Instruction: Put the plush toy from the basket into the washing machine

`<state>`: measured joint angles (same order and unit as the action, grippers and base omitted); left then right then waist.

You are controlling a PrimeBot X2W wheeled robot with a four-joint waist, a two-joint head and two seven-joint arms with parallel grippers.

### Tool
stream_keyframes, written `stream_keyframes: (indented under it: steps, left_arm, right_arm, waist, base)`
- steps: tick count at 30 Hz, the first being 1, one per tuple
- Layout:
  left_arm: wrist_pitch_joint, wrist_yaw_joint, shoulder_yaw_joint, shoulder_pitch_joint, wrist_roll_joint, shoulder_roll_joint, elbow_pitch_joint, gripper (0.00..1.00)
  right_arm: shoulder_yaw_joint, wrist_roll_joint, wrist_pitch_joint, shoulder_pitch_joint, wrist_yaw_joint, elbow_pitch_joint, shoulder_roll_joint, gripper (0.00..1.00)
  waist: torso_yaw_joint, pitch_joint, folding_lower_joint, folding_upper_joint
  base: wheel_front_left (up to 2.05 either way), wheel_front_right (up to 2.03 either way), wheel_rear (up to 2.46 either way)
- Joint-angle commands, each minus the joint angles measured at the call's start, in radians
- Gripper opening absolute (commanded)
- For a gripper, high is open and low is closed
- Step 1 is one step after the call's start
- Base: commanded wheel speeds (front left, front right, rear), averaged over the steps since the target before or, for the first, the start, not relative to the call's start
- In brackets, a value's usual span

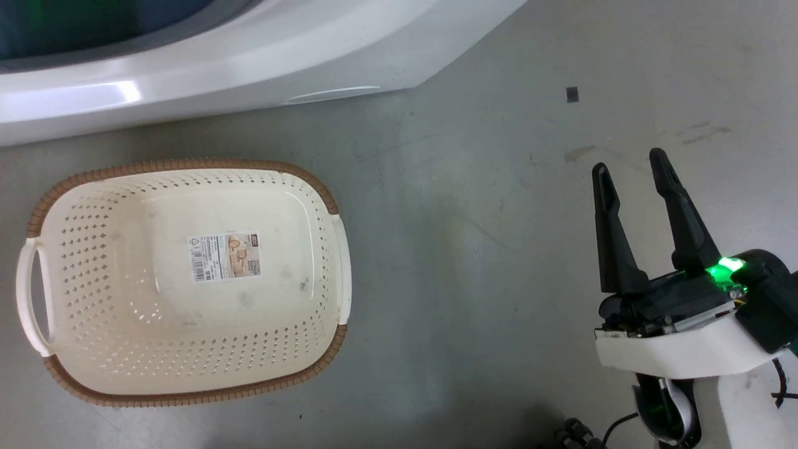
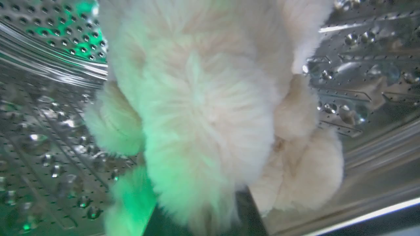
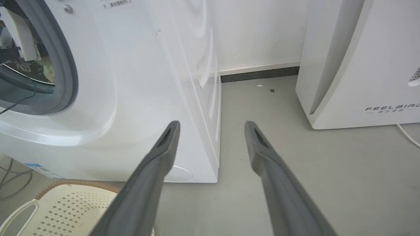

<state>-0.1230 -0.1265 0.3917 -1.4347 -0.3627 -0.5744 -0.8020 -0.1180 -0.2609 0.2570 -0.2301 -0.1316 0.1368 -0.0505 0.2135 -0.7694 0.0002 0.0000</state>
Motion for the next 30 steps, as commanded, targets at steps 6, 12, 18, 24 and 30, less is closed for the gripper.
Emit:
stream_keyframes:
  steps: [6, 12, 18, 24, 30]
  left_arm:
    - [-0.138, -0.004, 0.129, -0.033, -0.115, 0.009, -0.067, 0.00]
    - [-0.160, -0.004, 0.230, -0.037, -0.216, -0.020, -0.062, 0.00]
    - [-0.068, -0.004, 0.293, -0.030, -0.249, -0.033, -0.088, 1.00]
    - [0.074, -0.004, 0.324, 0.045, -0.292, 0.002, -0.132, 1.00]
    - [0.251, -0.004, 0.324, 0.179, -0.339, 0.051, -0.181, 1.00]
  right_arm:
    - [0.000, -0.002, 0.005, -0.025, 0.001, 0.004, 0.000, 1.00]
    - [0.003, -0.001, 0.005, -0.033, 0.001, 0.000, 0.000, 1.00]
    - [0.008, -0.001, 0.005, -0.041, 0.001, -0.016, 0.000, 1.00]
    - [0.023, 0.013, 0.005, -0.036, 0.001, -0.039, 0.000, 1.00]
    - [0.036, 0.032, 0.005, -0.014, 0.001, -0.073, 0.000, 1.00]
  waist:
    - [-0.004, -0.022, -0.0002, 0.0000]
    - [-0.011, -0.026, -0.0002, 0.0000]
    - [-0.024, 0.007, -0.0002, 0.0000]
    - [-0.046, 0.105, -0.0002, 0.0000]
    - [-0.077, 0.247, -0.0002, 0.0000]
  base:
    - [0.00, 0.00, 0.00]
    - [0.00, 0.00, 0.00]
    - [0.00, 0.00, 0.00]
    - [0.00, 0.00, 0.00]
    - [0.00, 0.00, 0.00]
